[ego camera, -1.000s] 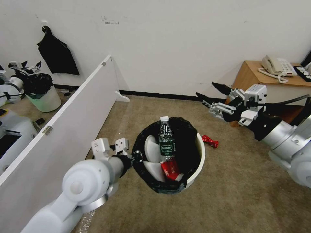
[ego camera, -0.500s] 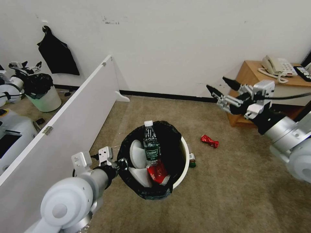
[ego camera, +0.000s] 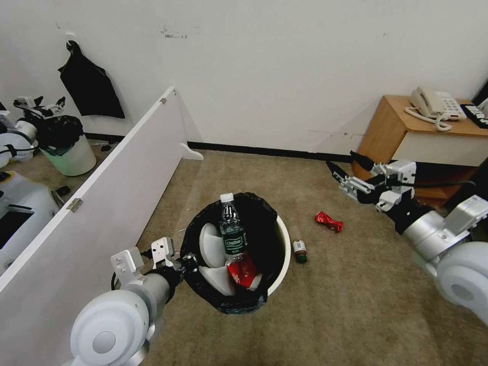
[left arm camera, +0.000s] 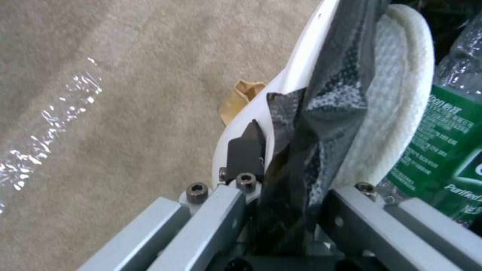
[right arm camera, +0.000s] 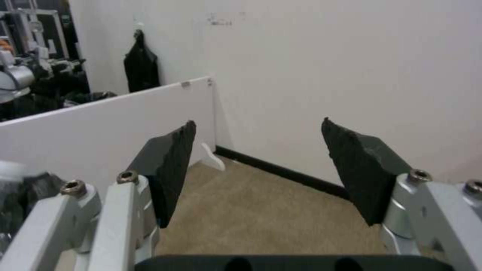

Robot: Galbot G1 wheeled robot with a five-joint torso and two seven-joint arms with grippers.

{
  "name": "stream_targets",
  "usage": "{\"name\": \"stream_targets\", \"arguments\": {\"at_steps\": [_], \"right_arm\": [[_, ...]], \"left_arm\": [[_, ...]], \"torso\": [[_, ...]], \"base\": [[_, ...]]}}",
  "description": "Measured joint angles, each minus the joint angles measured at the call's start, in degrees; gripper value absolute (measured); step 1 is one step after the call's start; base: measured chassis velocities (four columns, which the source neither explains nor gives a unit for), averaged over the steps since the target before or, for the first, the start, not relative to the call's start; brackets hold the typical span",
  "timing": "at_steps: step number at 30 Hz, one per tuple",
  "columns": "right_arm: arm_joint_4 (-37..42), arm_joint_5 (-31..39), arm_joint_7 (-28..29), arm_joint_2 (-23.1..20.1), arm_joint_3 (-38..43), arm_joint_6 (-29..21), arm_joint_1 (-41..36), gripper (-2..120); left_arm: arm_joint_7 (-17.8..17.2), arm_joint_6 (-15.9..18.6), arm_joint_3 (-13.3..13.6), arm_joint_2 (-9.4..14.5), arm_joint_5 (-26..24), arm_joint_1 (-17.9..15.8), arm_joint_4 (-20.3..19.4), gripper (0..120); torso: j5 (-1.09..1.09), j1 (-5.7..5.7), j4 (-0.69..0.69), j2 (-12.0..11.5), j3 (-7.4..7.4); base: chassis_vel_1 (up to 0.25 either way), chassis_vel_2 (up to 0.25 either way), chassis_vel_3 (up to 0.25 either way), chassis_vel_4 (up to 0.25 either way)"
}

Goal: Pick up the trash bin, then pick up the garbage from the floor and place it into the trash bin.

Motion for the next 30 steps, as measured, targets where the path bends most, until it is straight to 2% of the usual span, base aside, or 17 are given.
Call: {"name": "stream_targets", "arguments": {"at_steps": [5,7,12,17,29,30], "right_arm": [[-0.3,-5.4,-1.1,5.1,0.1,0.1,-3.2,68],[-0.3,-5.9,-1.2,5.4,0.1,0.1,-3.5,69],[-0.5,-10.3,-1.6,9.4,0.6,0.4,-5.6,72],[-0.9,-12.7,-2.4,11.2,0.9,0.9,-6.1,80],[-1.3,-12.6,-2.5,11.4,1.1,1.1,-5.5,90],[-1.3,-12.5,-2.5,11.4,1.1,1.1,-5.4,94]], "left_arm": [[1.4,0.4,-1.0,-0.5,2.0,0.5,0.6,1],[1.5,0.4,-1.0,-0.6,2.3,0.6,0.6,1],[2.7,0.8,-1.3,-1.4,5.1,0.8,1.3,1],[3.7,1.0,-1.7,-1.5,5.8,0.8,1.5,1],[4.9,1.3,-2.0,-1.2,6.7,0.8,1.5,1],[5.1,1.2,-2.1,-1.1,6.9,0.6,1.5,1]], "torso": [[0.0,0.0,-0.01,0.0,0.0],[0.0,0.0,-0.01,0.0,0.0],[0.0,0.0,-0.01,0.0,0.01],[0.0,0.0,0.0,0.0,0.01],[0.0,0.0,0.0,0.0,0.01],[0.0,0.0,0.0,0.0,0.01]], "base": [[0.0,0.0,0.0,0.0],[0.0,0.0,0.0,0.0],[0.0,0.0,0.0,0.0],[0.0,0.0,0.0,0.0],[0.0,0.0,0.0,0.0],[0.0,0.0,0.0,0.0]]}}
